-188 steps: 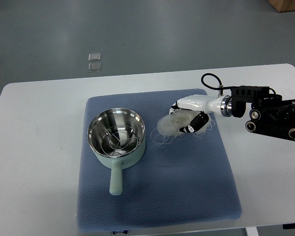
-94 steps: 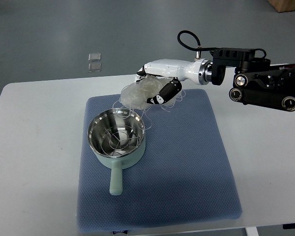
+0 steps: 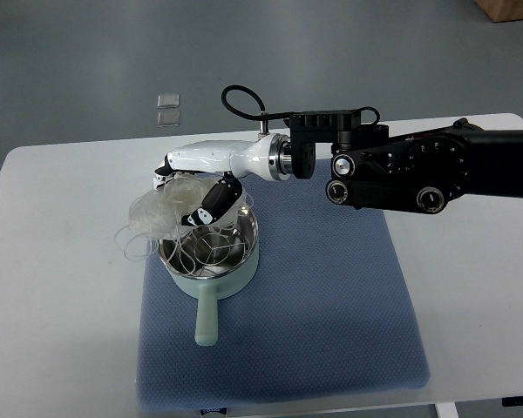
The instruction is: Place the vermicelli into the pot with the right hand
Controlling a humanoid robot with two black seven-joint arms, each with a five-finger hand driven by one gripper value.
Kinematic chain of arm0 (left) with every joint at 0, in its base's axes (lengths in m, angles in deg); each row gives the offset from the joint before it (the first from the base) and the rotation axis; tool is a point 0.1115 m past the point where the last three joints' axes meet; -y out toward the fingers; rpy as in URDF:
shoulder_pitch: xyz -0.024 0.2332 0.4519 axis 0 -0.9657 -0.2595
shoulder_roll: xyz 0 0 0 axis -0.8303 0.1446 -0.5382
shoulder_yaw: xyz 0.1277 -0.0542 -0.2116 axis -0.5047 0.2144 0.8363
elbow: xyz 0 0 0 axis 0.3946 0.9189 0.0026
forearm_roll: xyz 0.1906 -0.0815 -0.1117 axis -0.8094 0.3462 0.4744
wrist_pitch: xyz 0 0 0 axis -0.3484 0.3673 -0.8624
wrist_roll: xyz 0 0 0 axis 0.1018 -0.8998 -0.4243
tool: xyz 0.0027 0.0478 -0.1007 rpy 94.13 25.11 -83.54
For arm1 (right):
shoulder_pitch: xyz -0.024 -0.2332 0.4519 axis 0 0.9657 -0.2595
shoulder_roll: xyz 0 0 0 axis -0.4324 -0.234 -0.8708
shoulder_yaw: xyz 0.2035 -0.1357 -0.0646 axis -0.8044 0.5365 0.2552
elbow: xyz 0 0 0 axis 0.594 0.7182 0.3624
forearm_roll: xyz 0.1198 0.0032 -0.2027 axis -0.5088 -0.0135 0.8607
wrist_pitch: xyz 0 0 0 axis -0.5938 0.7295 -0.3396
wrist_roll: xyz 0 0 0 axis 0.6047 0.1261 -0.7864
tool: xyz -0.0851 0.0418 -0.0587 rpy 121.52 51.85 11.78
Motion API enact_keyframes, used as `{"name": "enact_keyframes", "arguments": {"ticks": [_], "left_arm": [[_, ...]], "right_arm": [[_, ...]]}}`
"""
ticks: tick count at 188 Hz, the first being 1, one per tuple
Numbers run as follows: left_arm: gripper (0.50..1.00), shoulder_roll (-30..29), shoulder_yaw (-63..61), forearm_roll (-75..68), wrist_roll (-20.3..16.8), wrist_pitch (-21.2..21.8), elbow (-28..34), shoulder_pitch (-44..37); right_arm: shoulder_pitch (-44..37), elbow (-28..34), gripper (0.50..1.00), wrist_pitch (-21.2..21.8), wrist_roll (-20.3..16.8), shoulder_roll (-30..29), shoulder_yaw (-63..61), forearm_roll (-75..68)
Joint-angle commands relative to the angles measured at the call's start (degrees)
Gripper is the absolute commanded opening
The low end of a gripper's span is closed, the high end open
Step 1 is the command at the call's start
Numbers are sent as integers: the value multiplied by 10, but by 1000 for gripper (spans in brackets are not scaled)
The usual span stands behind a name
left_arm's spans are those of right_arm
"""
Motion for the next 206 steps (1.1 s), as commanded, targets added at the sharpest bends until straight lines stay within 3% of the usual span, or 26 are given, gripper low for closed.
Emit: {"name": "enact_keyframes", "arguments": {"ticks": [1, 27, 59, 89, 101, 110, 180, 206], "left_arm": [[1000, 0, 0, 0, 0, 0, 0, 0], [1000, 0, 0, 0, 0, 0, 0, 0], [1000, 0, 0, 0, 0, 0, 0, 0], [1000, 0, 0, 0, 0, 0, 0, 0], [1000, 0, 0, 0, 0, 0, 0, 0], [1000, 0, 0, 0, 0, 0, 0, 0], [1000, 0, -1, 0, 0, 0, 0, 0], [1000, 0, -1, 0, 0, 0, 1, 0]], "right_arm": [[17, -17, 500, -3, -2, -15, 11, 4], [32, -32, 504, -7, -4, -24, 38, 13], [40, -32, 762, -15, -4, -21, 40, 13], [35, -32, 858, -13, -4, -14, 40, 11], [34, -32, 862, -12, -4, -11, 40, 11], [33, -32, 897, -11, -4, -5, 40, 10], [36, -32, 897, -10, -4, 61, -25, -5], [54, -33, 897, -13, -7, 91, -74, -79]]}}
